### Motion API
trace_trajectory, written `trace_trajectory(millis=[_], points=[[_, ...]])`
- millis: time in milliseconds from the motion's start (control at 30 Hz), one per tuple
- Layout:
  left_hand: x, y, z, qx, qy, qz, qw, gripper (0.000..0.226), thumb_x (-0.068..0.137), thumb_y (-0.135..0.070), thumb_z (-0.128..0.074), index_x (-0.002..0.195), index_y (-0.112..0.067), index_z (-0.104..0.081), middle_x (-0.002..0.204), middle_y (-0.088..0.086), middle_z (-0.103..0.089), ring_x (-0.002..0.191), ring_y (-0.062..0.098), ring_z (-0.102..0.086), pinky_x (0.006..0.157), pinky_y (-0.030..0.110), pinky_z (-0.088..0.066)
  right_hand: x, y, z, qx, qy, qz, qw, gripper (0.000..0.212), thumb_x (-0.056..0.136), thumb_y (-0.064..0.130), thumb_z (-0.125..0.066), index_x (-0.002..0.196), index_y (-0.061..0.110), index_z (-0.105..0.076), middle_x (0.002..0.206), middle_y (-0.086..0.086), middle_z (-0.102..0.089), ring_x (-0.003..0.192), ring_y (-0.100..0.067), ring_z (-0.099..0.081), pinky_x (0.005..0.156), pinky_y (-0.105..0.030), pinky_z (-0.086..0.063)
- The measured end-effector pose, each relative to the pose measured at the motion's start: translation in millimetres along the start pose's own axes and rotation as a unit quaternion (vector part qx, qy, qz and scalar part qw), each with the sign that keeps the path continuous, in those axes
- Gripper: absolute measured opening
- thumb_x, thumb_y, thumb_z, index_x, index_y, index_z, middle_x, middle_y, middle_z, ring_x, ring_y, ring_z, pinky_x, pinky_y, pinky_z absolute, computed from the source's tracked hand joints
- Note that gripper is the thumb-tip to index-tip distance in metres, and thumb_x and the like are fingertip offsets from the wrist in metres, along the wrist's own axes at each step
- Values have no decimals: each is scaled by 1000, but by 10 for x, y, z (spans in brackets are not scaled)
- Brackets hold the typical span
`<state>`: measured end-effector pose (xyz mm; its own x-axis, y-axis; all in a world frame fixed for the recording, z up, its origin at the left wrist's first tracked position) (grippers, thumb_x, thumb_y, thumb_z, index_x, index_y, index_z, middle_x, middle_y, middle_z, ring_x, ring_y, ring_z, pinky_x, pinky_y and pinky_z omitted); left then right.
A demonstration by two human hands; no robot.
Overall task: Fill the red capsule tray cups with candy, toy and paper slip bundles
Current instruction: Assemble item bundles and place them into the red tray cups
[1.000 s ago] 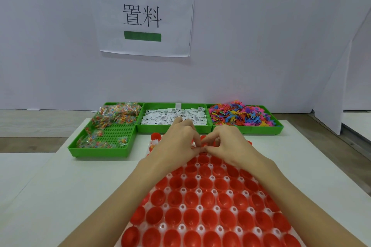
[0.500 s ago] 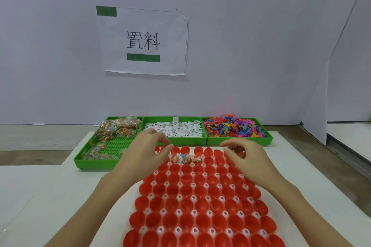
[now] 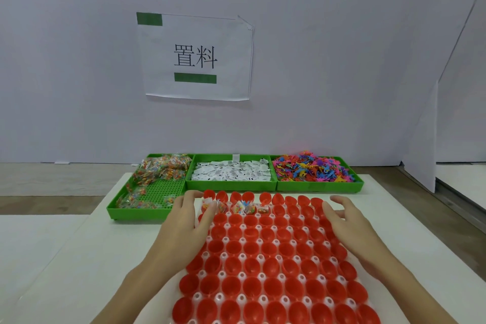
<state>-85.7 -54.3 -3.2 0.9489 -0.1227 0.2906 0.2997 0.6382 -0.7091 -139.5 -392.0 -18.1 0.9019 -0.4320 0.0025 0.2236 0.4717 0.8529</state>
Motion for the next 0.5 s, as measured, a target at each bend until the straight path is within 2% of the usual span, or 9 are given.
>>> trace_trajectory(millis=[133,233,267,400,500], points=[[108,62,29,-35,-7,4,999,41,96,-60,-49,127,-32,-47,130,-7,-52,111,8,-56,92,28,-44,137,-3,-9,35,7,-9,999,51,102,50,-50,146,25,-43,123,-5,-64,108,-20,-63,91,-37,-48],[181,76,2,-44,-7,0,999,39,97,-58,-51,126,-31,-48,132,-6,-54,118,11,-55,95,28,-44,257,56,-38,46,11,-10,999,47,101,50,-52,141,25,-48,110,1,-67,95,-13,-66,75,-30,-50],[199,72,-10,-44,-8,-5,999,38,97,-57,-51,125,-30,-49,132,-5,-54,119,11,-55,97,29,-45,291,71,-46,47,12,-9,999,46,101,51,-52,139,25,-49,107,1,-68,94,-13,-67,74,-30,-51],[231,66,-28,-29,-8,-22,999,39,98,-55,-50,126,-27,-51,131,-5,-55,119,12,-55,102,31,-45,387,109,-67,23,27,0,999,43,101,50,-52,135,23,-52,116,1,-66,104,-17,-66,95,-42,-54],[277,94,40,18,-16,-33,999,41,100,-54,-48,128,-23,-53,125,-9,-56,114,11,-56,98,31,-47,457,225,26,-56,-4,30,998,40,103,43,-52,135,18,-54,128,0,-60,110,-15,-58,99,-39,-50]])
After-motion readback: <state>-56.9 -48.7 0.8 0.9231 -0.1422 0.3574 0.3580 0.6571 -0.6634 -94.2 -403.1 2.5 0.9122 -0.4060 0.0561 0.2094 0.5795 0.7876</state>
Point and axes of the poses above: each hand's wrist, its own x-axis towards the middle knuckle, its own z-axis out of the back of the hand, y = z × x, the point moved 7 cm from there along x, towards the middle knuckle
